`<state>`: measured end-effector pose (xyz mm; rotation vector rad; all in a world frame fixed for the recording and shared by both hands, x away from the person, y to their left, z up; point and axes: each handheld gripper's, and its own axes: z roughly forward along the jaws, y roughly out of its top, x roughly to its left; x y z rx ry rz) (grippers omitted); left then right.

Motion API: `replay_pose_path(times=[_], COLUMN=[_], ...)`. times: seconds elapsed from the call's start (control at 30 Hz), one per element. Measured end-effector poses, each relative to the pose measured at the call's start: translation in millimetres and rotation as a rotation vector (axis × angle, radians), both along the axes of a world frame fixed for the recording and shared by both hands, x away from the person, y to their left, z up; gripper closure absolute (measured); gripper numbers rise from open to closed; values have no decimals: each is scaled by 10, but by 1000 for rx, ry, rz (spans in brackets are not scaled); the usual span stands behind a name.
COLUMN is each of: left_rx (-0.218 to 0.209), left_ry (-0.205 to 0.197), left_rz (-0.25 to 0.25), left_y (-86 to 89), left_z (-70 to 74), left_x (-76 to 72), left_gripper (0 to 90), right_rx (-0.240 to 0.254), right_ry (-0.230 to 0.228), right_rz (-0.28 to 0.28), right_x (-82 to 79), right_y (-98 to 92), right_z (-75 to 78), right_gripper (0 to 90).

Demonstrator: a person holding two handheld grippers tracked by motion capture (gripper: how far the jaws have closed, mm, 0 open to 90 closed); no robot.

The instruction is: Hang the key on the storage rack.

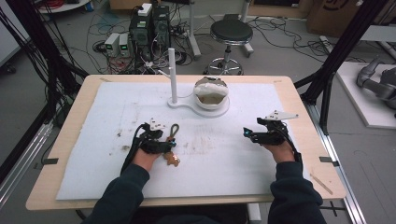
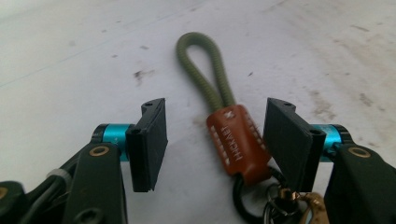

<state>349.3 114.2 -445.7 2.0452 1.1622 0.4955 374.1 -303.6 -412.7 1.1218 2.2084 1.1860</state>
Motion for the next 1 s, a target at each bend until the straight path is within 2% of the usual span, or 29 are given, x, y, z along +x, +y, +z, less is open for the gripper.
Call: replay_pose_path(times=[0.03,0.07,0.1,0.17,0.23,0.37,0.43,0.6,0.8,1.0], left_rx=[10,31,29,37,35,-35,-60,-197,-340,-417], left_ry=[2,-18,-25,-35,-39,-10,-19,-82,-170,-245], left_rz=[-2,0,-3,-37,-52,-55,-49,-58,-63,-61], left_y=[-22,-49,-71,-110,-123,-53,-22,107,333,532], left_z=[-18,-28,-27,-22,-21,-22,-13,105,358,634], left_x=[-13,-32,-48,-75,-84,-51,-49,-59,-61,2], left_gripper=[407,421,446,595,682,722,731,738,742,745], right_rx=[-1,1,-3,-5,-2,-1,-1,11,16,14], right_ry=[1,5,4,0,0,-1,-6,-8,-11,-11], right_rz=[-1,-2,1,3,1,0,-1,-7,-3,-2], right_x=[1,-3,-2,-6,-8,-12,-11,-13,-20,-15], right_y=[2,7,8,12,15,16,7,-17,-5,0], right_z=[-1,-2,-3,1,3,5,9,14,16,12], right_gripper=[217,217,217,217,217,217,217,217,217,217])
